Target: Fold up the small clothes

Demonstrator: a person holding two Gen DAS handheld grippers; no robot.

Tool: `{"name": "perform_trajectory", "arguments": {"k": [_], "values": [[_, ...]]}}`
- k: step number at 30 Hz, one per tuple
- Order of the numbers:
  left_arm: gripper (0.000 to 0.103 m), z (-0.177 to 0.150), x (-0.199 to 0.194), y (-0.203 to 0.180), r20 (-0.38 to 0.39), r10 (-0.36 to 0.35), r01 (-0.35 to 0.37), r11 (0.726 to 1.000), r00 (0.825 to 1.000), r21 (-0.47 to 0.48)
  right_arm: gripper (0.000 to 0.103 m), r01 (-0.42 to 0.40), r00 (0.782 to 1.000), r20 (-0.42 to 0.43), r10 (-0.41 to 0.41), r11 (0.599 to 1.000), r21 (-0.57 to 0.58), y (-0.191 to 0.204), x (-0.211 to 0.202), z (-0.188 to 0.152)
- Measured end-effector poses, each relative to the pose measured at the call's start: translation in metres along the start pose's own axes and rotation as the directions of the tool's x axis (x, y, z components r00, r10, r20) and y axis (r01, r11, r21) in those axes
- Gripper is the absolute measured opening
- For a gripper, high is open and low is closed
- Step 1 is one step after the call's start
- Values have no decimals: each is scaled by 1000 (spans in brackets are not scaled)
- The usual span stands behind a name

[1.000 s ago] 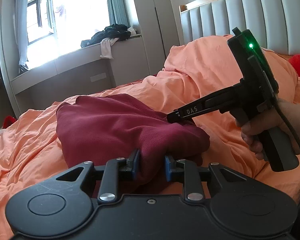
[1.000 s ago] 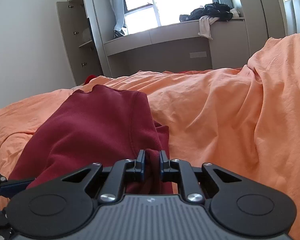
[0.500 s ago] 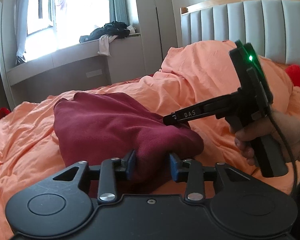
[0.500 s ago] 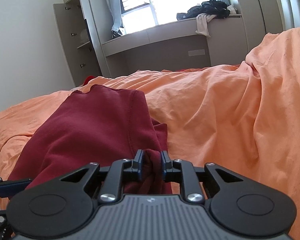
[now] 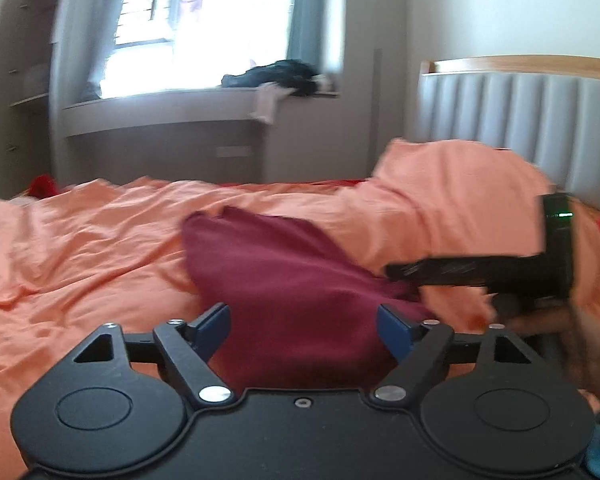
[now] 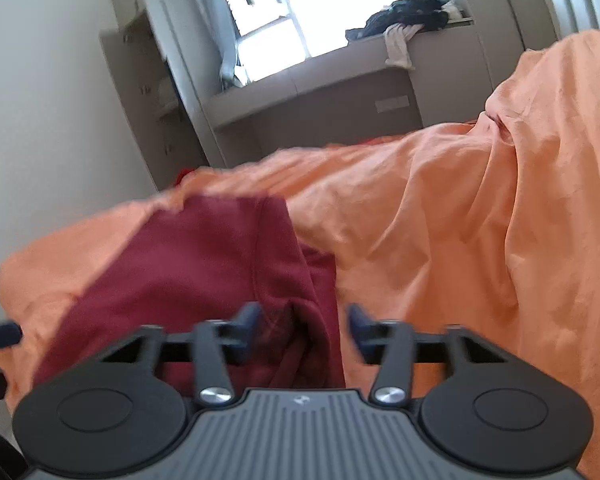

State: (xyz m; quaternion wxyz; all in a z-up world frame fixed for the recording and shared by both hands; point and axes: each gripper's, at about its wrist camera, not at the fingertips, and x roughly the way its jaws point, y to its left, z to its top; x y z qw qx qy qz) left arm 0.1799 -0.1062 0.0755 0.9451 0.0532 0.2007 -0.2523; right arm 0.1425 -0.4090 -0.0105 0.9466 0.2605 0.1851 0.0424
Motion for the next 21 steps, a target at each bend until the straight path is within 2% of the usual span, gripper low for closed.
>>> {"name": "perform_trajectory", "arguments": {"k": [4, 6, 8, 10, 14, 18, 21], "values": [[90, 2, 16, 22, -50, 40, -44, 994, 998, -102, 87, -105, 994, 49, 100, 990, 97, -20, 9, 10], [92, 2, 25, 31, -75, 40, -52, 986, 996, -156, 87, -123, 991, 62, 116, 986, 115, -26, 18, 14], [92, 0, 34, 40, -114, 31, -54, 978, 993, -203, 81, -142, 989, 65, 135, 983, 119, -30, 30, 17], [92, -6, 40, 47, -145, 4, -40, 967, 989, -250, 64, -156, 987, 56, 151, 980, 123, -32, 40, 18], [93, -12, 44, 51, -161, -9, -36, 960, 987, -278, 49, -172, 985, 4, 172, 978, 115, -29, 58, 16], [93, -13, 46, 50, -168, 2, -47, 964, 986, -263, 10, -198, 979, -30, 200, 979, 56, -16, 60, 11], [93, -12, 46, 48, -174, 4, -48, 967, 985, -250, 5, -151, 988, 7, 151, 987, -61, 1, 45, 15]]}}
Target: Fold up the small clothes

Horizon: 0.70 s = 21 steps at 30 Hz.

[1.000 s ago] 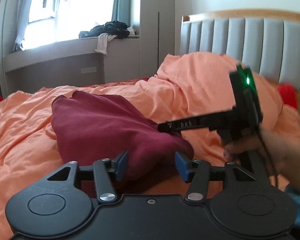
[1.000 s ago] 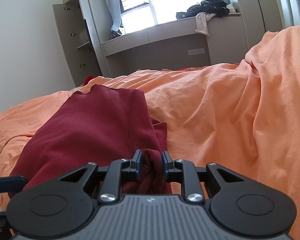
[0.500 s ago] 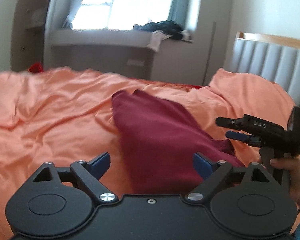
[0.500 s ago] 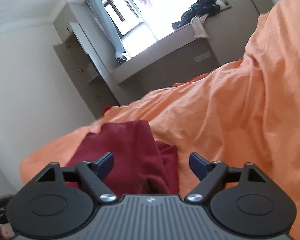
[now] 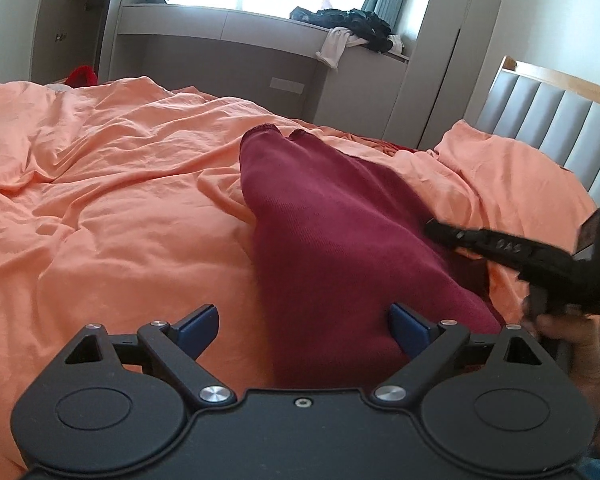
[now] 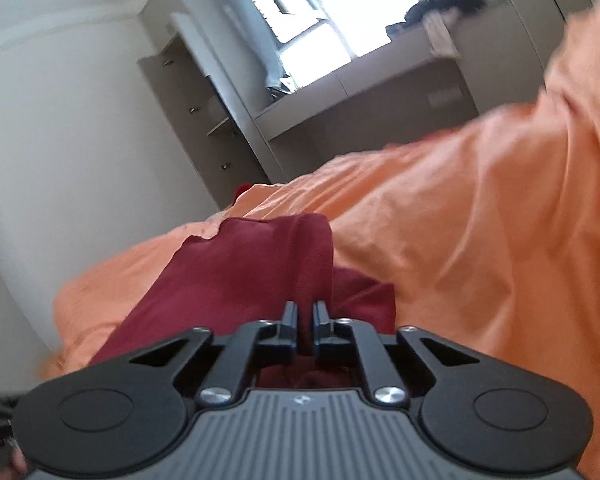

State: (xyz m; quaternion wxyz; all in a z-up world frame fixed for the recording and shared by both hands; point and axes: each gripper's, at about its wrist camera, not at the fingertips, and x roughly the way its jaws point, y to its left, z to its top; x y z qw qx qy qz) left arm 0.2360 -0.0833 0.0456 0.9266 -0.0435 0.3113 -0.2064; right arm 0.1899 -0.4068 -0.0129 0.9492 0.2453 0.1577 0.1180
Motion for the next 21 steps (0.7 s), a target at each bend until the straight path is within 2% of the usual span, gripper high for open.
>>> {"name": "perform_trajectory", "arguments": {"k": [4, 6, 8, 11, 14, 17, 19, 21], "values": [[93, 1, 2, -7, -18, -4, 5, 999, 1000, 40, 5, 92, 995, 48, -89, 993, -76, 12, -22, 3], [93, 1, 6, -9, -29, -2, 3, 999, 1000, 48, 5, 125, 992, 42, -122, 989, -79, 9, -21, 1], [93, 1, 7, -11, -32, 7, -6, 999, 999, 46, 5, 126, 992, 8, -126, 991, -52, 3, -13, -3], [93, 2, 7, -13, -25, 22, -21, 998, 999, 62, 5, 134, 990, -24, -136, 988, -76, 6, -3, -9], [93, 1, 6, -12, -23, 27, -26, 998, 999, 57, 11, 132, 990, -33, -135, 989, -70, 8, 0, -10], [93, 1, 5, -11, -27, 23, -22, 999, 999, 39, 25, 126, 991, -32, -128, 991, -49, 5, -3, -10], [93, 1, 4, -11, -29, 20, -19, 999, 999, 38, 54, 125, 992, -28, -126, 992, -33, 0, -8, -9], [95, 1, 3, -11, -27, 24, -23, 999, 999, 44, 60, 122, 992, -23, -123, 992, -14, -5, -15, -9]]}}
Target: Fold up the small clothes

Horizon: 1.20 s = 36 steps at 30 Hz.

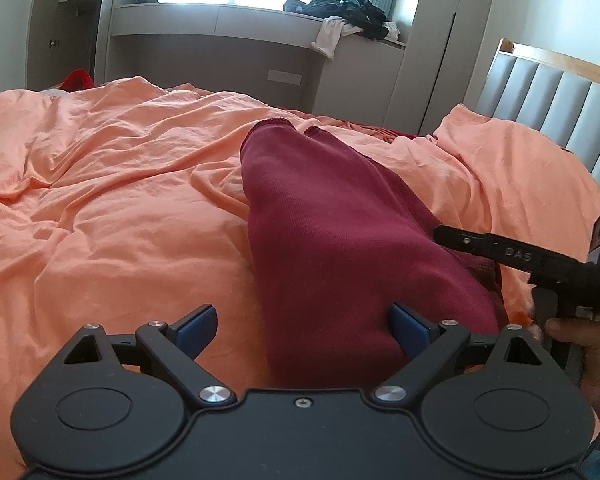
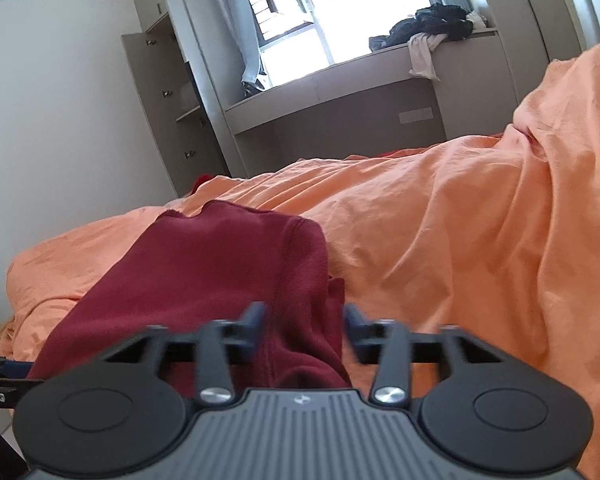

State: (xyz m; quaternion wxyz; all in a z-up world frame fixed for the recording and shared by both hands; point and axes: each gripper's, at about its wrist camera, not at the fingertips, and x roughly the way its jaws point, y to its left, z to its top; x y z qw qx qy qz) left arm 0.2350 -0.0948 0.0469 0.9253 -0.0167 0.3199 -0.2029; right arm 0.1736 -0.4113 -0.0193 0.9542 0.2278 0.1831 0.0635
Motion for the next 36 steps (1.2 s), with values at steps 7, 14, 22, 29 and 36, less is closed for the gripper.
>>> {"name": "perform_trajectory", "arguments": {"k": [7, 14, 22, 29, 36], "values": [[100, -3, -7, 3, 11, -10, 10, 1000, 1000, -13, 98, -27, 1000, -8, 27, 999, 20, -3, -17, -3], [102, -12, -15, 4, 78, -72, 73, 997, 994, -1, 103, -26, 996, -88, 18, 995, -95, 14, -26, -17], [102, -17, -6, 7, 19, -45, 46, 997, 999, -63, 103, -22, 990, -137, 12, 997, -72, 11, -26, -22], [102, -18, -8, 5, -6, -31, 30, 996, 1000, -85, 103, -28, 984, -178, 22, 999, -32, 8, -29, -22], [102, -15, -14, -1, -8, -23, 23, 999, 1000, -31, 103, -35, 996, -85, 31, 998, -46, 6, -41, -14]]}}
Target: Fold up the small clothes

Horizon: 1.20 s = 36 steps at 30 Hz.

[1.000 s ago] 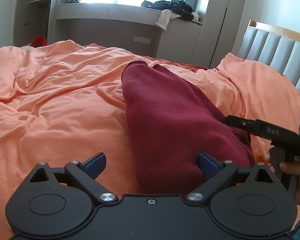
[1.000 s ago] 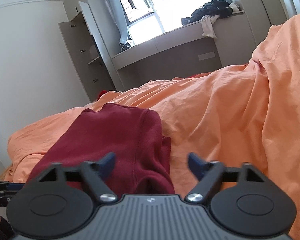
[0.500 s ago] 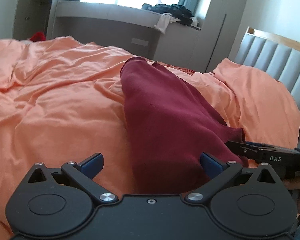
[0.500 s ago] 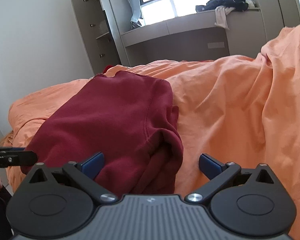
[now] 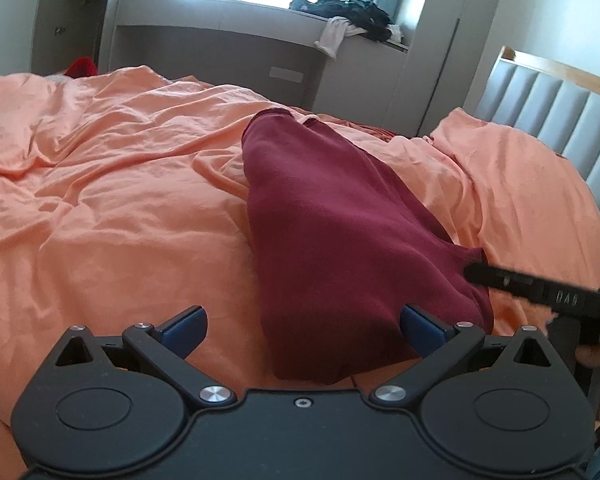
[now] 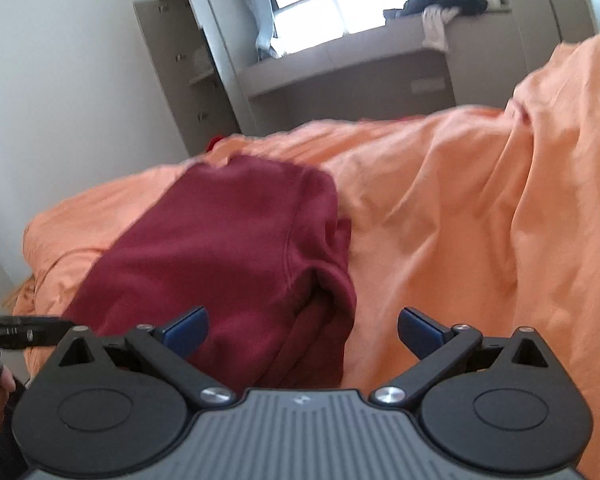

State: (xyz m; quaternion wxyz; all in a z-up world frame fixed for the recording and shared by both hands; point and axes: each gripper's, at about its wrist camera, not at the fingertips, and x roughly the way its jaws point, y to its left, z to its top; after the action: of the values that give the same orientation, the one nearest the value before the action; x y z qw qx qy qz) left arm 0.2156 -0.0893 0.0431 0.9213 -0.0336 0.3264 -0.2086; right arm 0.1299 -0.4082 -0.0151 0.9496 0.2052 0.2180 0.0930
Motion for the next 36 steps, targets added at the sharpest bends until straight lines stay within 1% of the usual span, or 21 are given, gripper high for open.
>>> {"name": "perform_trajectory", "arguments": {"k": [5, 8, 10, 13, 15, 17, 19, 21, 23, 25, 27, 30, 33, 36], "values": [[102, 6, -5, 2, 12, -25, 25, 1000, 1000, 19, 103, -27, 997, 79, 22, 997, 67, -6, 1, 4], [102, 13, -5, 6, 37, -57, 56, 998, 998, 13, 103, -7, 995, 103, -5, 994, 107, -11, 6, 5], [102, 20, -1, 6, 38, -62, 62, 998, 997, 18, 103, 28, 993, 110, -44, 990, 140, -16, 10, 6], [102, 34, 9, 4, 30, -61, 60, 997, 998, 39, 103, 118, 983, 117, -141, 976, 181, -25, 13, 9], [102, 43, 17, -1, 34, -53, 50, 996, 998, 73, 103, 184, 974, 96, -205, 964, 192, -31, 17, 13], [102, 49, 26, -6, 34, -32, 28, 994, 999, 105, 103, 234, 964, 90, -251, 957, 169, -34, 20, 15], [102, 52, 38, -9, 14, -6, 5, 992, 1000, 126, 103, 257, 960, 84, -268, 959, 123, -33, 25, 15], [103, 53, 49, -9, -8, 28, -27, 989, 1000, 148, 103, 240, 966, 73, -248, 966, 98, -34, 33, 14], [103, 51, 54, -5, -24, 36, -32, 988, 999, 154, 103, 208, 976, 49, -212, 975, 83, -35, 41, 14], [103, 49, 55, 2, -34, 35, -31, 991, 999, 133, 103, 153, 987, 38, -156, 986, 64, -32, 47, 13], [103, 47, 55, 11, -48, 41, -36, 995, 998, 95, 103, 114, 993, 30, -115, 993, 40, -26, 50, 13], [103, 41, 55, 23, -55, 41, -38, 998, 998, 53, 103, 59, 997, 41, -59, 998, -12, -11, 51, 14], [103, 38, 53, 25, -46, 41, -39, 998, 998, 39, 103, 28, 998, 61, -25, 998, -52, -1, 49, 14], [103, 38, 53, 23, -42, 40, -39, 999, 998, 37, 103, -24, 998, 60, 26, 999, -36, -3, 48, 13]]}}
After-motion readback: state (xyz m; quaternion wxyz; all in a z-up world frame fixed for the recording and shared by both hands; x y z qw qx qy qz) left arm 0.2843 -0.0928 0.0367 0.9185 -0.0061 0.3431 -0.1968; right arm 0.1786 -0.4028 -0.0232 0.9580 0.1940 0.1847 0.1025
